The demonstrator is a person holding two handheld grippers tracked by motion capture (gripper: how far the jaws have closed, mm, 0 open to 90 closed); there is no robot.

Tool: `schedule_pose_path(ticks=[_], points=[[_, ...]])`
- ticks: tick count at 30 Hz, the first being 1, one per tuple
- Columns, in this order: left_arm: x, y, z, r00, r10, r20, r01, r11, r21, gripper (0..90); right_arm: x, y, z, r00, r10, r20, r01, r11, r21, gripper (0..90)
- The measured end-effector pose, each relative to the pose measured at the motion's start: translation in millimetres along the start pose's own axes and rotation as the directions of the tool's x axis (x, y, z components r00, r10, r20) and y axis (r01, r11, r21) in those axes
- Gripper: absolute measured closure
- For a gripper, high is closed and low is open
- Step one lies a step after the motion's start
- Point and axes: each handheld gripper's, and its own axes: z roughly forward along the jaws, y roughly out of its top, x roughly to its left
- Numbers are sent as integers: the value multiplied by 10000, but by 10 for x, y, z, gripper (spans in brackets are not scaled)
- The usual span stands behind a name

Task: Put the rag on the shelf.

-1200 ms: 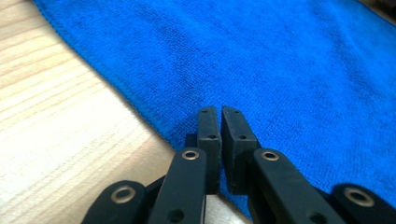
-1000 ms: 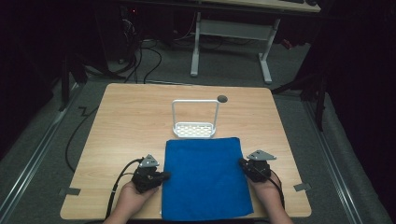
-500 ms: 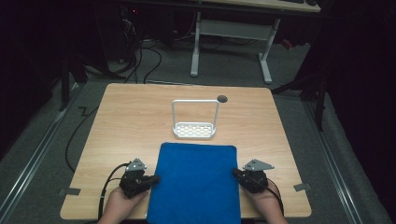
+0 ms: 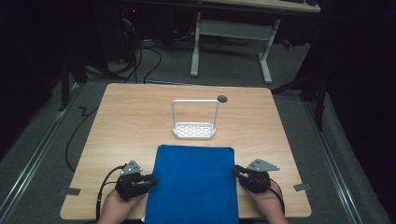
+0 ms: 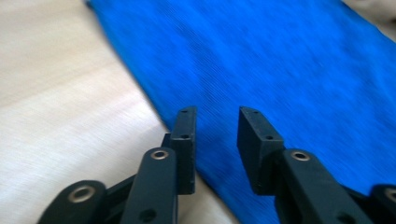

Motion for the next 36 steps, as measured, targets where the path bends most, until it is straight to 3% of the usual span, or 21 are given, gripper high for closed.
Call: schedule_pose_path(ticks=[5, 10, 14, 17, 19, 22, 23, 28, 33, 36], points=[[212, 92, 33, 9954, -592, -759, 540, 9962, -690, 594, -45, 0, 2, 10000, -8, 83, 9, 10000, -87, 730], [313, 191, 158, 9869, -1076, -1205, 992, 9924, -734, 607, -40, -5, 6, 9998, -171, 59, 171, 9999, -28, 717], [375, 339, 298, 9840, -957, -1506, 848, 9934, -771, 587, -52, -8, -7, 9998, -155, 79, 156, 9999, -60, 711], [388, 451, 387, 9812, -599, -1837, 463, 9959, -774, 593, -72, -14, -24, 9999, -69, 139, 71, 9999, -117, 709], [395, 518, 454, 9831, -476, -1767, 358, 9969, -697, 596, -76, -16, -27, 9999, -43, 152, 44, 9999, -118, 709], [389, 609, 544, 9788, -55, -2046, -57, 9985, -538, 596, -84, -20, -26, 9999, -5, 157, 6, 9999, -111, 707], [410, 641, 586, 9773, -66, -2116, -30, 9990, -452, 595, -85, -21, -25, 9999, -9, 161, 10, 9999, -105, 706], [486, 647, 655, 9773, -652, -2014, 562, 9972, -500, 616, -83, -21, -16, 9998, -47, 171, 48, 9999, -94, 694], [465, 642, 669, 9776, -450, -2054, 360, 9982, -474, 651, -98, -23, 8, 9998, 108, 193, -106, 9999, -97, 657], [410, 644, 692, 9739, 91, -2270, -163, 9994, -301, 691, -100, -4, 28, 9993, 275, 249, -270, 9994, -212, 636]])
